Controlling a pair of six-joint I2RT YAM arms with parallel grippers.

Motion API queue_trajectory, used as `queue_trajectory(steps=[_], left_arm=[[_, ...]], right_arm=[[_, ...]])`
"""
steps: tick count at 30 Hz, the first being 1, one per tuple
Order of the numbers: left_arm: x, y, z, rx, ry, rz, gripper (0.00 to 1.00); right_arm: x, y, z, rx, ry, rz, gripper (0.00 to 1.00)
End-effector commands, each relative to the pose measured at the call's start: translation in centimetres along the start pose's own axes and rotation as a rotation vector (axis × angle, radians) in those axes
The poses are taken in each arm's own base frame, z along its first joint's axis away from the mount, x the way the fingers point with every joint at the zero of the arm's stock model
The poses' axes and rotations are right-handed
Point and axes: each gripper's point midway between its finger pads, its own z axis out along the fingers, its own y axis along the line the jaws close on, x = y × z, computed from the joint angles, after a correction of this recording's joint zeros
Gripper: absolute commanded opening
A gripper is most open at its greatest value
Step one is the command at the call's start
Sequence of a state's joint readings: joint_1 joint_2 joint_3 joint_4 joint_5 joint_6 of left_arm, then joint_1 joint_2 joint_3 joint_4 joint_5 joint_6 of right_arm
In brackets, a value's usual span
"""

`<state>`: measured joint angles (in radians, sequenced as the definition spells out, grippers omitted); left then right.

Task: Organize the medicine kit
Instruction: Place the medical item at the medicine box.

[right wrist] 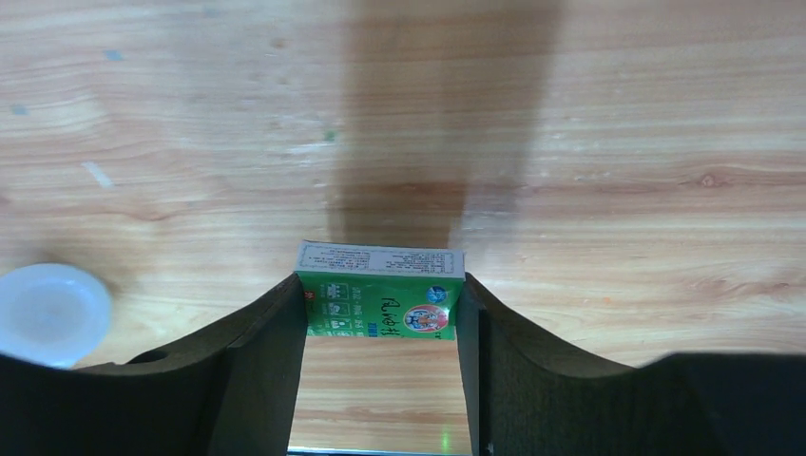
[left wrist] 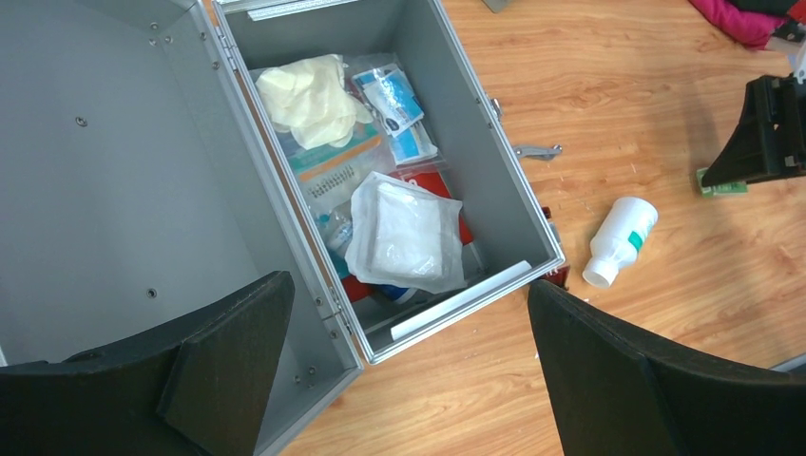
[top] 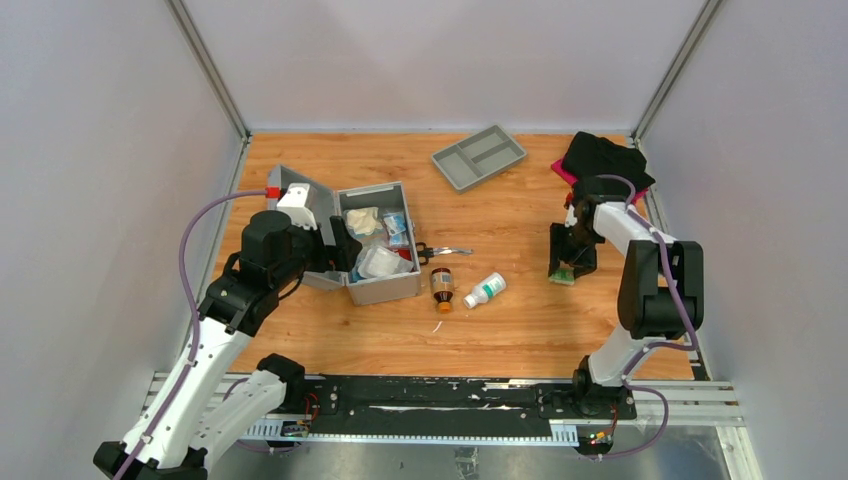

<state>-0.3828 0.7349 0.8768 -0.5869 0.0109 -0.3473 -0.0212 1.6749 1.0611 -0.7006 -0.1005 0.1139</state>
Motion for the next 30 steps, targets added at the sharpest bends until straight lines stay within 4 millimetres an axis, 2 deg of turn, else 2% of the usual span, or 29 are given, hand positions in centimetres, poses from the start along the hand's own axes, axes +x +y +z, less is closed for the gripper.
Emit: queue_trajectory(steps=[1,5,8,11,12,13,14,16,18,21,24,27,30], left_arm=[[-0.8,-0.1,-0.7,-0.001,-0.019,0.019,1.0],[-1.1,-0.1,-0.9,-0.003,-0.024,0.019,1.0],[-1.1,-0.1,-1.2,-0.004,-0.021,0.021,1.0],[-1.1,-0.1,-1.7,-0.002,-0.025,0.016,1.0],[-1.2,-0.2,-1.9,-0.001,-0.029,0.013,1.0],[-1.4,0.0,-2.1,-0.011,-0.039,0.008,1.0],[-1.5,0.3,-2.3,-0.028,-0.046,0.003,1.0],[-1.6,0.4,-2.7,-0.038,-0.057,-0.009,1.0],[-1.5,0.5,-2.9,-0.041,-0.057,-0.019,1.0],[-1.4,0.8,-3.2,-0.057,-0.059,-0.022,1.0],[-1.9,1.4,-3.7,-0.094,-0.073,-0.013,1.0],[-2.5,2.0,-4.2,-0.133,-0.088,0.012,1.0],[-2.9,2.4,-4.5,-0.153,-0.095,0.029,1.0]], right_arm=[[-1.3,3.1,-3.1,-0.008,-0.052,-0.089,0.5],[-2.5,7.2,-5.1,-0.019,-0.092,-0.178,0.5],[-3.4,11.7,-6.6,-0.051,-0.132,-0.269,0.5],[-4.1,17.3,-8.5,-0.108,-0.179,-0.379,0.5],[-4.7,19.5,-9.7,-0.141,-0.214,-0.413,0.5],[-4.3,21.1,-9.8,-0.158,-0.209,-0.445,0.5],[-4.7,23.5,-11.1,-0.202,-0.241,-0.476,0.5],[-4.0,27.8,-12.1,-0.28,-0.252,-0.545,0.5],[-3.7,31.9,-14.0,-0.372,-0.286,-0.602,0.5],[-1.8,37.0,-14.7,-0.479,-0.286,-0.693,0.51],[-0.1,40.7,-14.6,-0.546,-0.272,-0.744,0.51],[1.1,42.8,-13.7,-0.587,-0.254,-0.756,0.53],[1.3,44.0,-12.6,-0.605,-0.263,-0.75,0.67]])
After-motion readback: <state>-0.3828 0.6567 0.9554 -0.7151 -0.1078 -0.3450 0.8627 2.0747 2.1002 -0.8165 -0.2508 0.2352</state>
